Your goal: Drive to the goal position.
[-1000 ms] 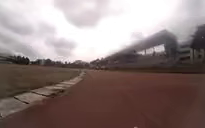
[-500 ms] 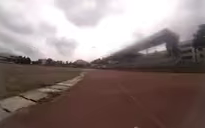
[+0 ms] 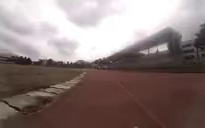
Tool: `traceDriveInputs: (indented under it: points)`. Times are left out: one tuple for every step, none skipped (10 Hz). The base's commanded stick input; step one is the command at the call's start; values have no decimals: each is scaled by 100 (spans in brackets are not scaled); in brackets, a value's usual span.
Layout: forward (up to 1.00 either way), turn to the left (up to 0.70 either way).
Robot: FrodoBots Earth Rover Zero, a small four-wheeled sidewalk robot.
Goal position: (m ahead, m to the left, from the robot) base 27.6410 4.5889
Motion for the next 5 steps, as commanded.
traceDriveInputs:
  points:
    - [100, 0]
    - [100, 0]
    - [100, 0]
    - [100, 0]
    - [100, 0]
